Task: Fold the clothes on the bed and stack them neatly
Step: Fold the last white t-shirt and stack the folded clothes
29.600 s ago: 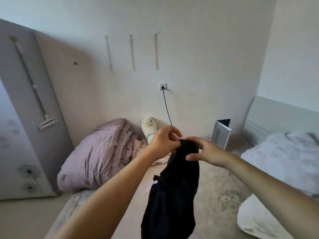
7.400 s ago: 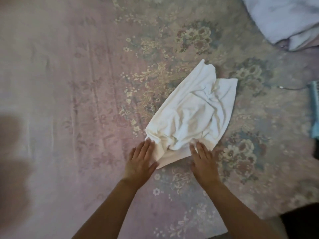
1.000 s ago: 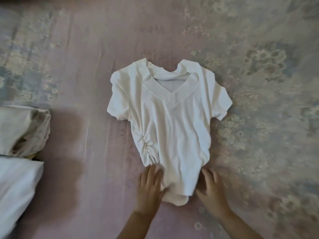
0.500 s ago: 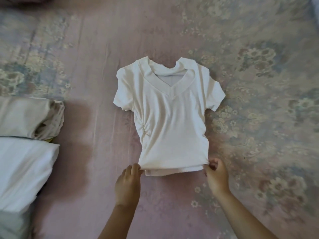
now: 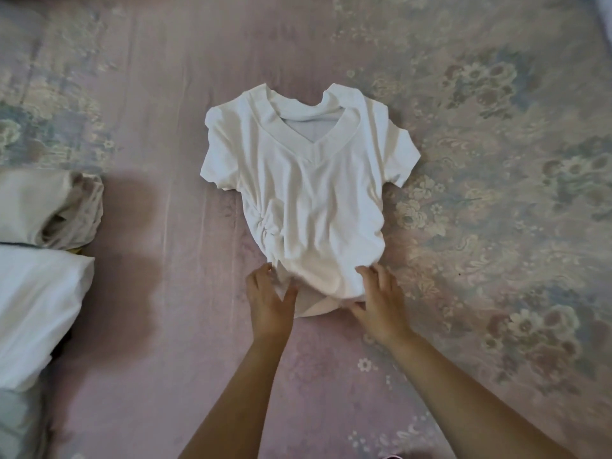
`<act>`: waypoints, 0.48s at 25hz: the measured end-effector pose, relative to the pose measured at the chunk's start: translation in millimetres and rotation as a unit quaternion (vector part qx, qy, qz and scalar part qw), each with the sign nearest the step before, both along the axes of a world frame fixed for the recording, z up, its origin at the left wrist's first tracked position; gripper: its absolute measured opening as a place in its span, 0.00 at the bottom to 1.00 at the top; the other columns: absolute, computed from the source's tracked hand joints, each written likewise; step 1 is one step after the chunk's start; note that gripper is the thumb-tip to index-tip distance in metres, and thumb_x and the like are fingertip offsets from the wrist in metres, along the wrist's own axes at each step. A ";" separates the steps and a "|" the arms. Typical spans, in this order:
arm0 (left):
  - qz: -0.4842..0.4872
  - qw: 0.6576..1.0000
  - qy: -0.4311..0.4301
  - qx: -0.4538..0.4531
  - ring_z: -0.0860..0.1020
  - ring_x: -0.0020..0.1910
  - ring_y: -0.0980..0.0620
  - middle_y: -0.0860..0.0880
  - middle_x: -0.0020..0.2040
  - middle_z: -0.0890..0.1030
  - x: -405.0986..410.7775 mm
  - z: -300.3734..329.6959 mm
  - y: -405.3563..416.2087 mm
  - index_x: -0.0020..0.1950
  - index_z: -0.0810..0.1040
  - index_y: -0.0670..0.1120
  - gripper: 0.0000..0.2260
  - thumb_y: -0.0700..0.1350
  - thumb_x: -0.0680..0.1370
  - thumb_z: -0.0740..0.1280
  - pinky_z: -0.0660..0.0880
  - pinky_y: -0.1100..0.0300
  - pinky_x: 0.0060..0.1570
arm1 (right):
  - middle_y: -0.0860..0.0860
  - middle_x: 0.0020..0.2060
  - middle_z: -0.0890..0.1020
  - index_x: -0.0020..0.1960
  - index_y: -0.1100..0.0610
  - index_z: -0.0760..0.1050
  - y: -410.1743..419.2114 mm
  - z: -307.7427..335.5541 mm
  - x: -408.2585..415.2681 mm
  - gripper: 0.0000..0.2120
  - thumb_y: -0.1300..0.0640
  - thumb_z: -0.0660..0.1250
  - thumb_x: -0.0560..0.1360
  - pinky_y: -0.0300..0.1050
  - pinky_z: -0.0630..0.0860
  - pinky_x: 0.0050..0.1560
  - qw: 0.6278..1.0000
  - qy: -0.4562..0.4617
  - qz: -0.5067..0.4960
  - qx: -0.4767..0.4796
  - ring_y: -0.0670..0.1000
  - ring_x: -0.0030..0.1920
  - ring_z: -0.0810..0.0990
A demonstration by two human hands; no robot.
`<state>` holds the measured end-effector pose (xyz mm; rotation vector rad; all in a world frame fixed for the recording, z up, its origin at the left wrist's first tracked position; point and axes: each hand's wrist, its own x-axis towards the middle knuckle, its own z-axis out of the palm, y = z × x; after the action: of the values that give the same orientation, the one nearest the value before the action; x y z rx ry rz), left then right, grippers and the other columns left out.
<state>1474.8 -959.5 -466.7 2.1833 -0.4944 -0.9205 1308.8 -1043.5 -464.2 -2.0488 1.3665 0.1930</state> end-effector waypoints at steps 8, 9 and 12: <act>0.082 0.996 -0.007 -0.021 0.74 0.43 0.45 0.43 0.44 0.74 33.9 -6.3 -42.0 0.46 0.76 0.39 0.03 0.37 0.78 0.68 0.72 0.51 0.43 | 0.68 0.53 0.77 0.46 0.71 0.82 -55.8 -1.9 20.1 0.12 0.61 0.69 0.80 0.54 0.69 0.57 0.991 -0.105 -0.087 -0.017 0.64 0.55 0.74; 0.092 0.995 0.015 -0.017 0.74 0.43 0.47 0.45 0.43 0.75 40.0 -5.1 -47.2 0.46 0.76 0.40 0.03 0.37 0.79 0.68 0.72 0.52 0.43 | 0.66 0.48 0.77 0.40 0.70 0.79 -62.8 0.9 19.0 0.15 0.61 0.67 0.81 0.52 0.68 0.51 0.984 -0.125 -0.122 0.021 0.61 0.50 0.75; 0.123 0.992 0.036 0.006 0.74 0.43 0.47 0.46 0.42 0.76 40.8 3.3 -56.3 0.46 0.76 0.42 0.03 0.37 0.80 0.66 0.72 0.52 0.45 | 0.56 0.32 0.71 0.35 0.60 0.68 -72.5 7.9 11.9 0.18 0.60 0.66 0.82 0.48 0.61 0.38 0.938 -0.195 -0.273 0.086 0.52 0.35 0.69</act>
<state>1515.6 -1015.8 -463.4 2.1540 -0.1805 -0.8635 1320.6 -1116.0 -456.2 -1.3993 1.5323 -0.3123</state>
